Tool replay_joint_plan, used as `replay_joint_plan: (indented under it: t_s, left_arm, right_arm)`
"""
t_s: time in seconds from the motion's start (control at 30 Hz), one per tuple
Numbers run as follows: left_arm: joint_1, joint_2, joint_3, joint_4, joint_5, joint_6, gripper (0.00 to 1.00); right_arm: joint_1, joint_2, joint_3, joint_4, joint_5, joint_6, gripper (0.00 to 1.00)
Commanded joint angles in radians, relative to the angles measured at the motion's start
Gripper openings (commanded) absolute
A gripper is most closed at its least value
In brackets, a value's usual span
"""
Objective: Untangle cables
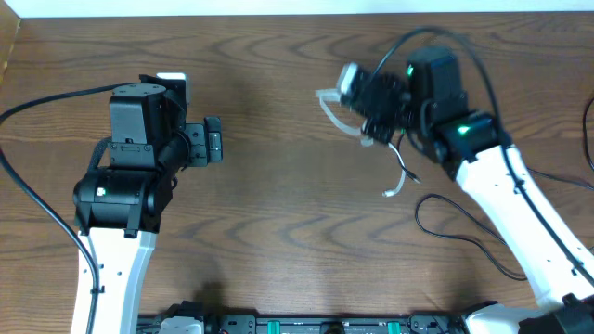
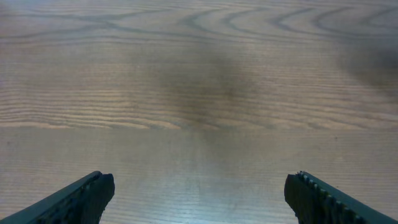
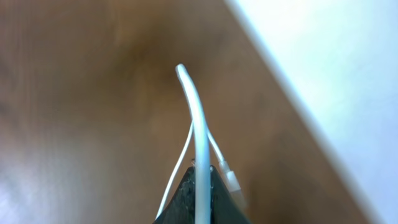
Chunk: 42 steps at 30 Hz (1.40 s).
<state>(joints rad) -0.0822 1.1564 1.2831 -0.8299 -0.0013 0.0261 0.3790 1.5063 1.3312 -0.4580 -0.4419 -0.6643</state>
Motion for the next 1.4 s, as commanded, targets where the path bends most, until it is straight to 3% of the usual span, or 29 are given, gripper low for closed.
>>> replay_joint_plan:
  t_s: [0.0,0.23,0.53,1.07,1.37]
  left_arm:
    - [0.001,0.0,0.009,0.001,0.002,0.006,0.92]
    - [0.001,0.0,0.009,0.001,0.002,0.006,0.92]
    - [0.001,0.0,0.009,0.001,0.002,0.006,0.93]
    - [0.001,0.0,0.009,0.001,0.002,0.006,0.93]
    - [0.001,-0.001,0.009,0.001,0.002,0.006,0.92]
  right_arm:
    - [0.004,-0.016,0.147,-0.003,0.025,0.007,0.01]
    - [0.004,-0.016,0.314,-0.002,0.024,-0.079,0.01]
    - [0.011,-0.015,0.341,-0.015,-0.106,-0.201,0.01]
    - [0.046,0.135,0.341,-0.533,-0.11,-0.529,0.01]
    - [0.087,0.304,0.341,-0.575,-0.069,-0.557,0.01]
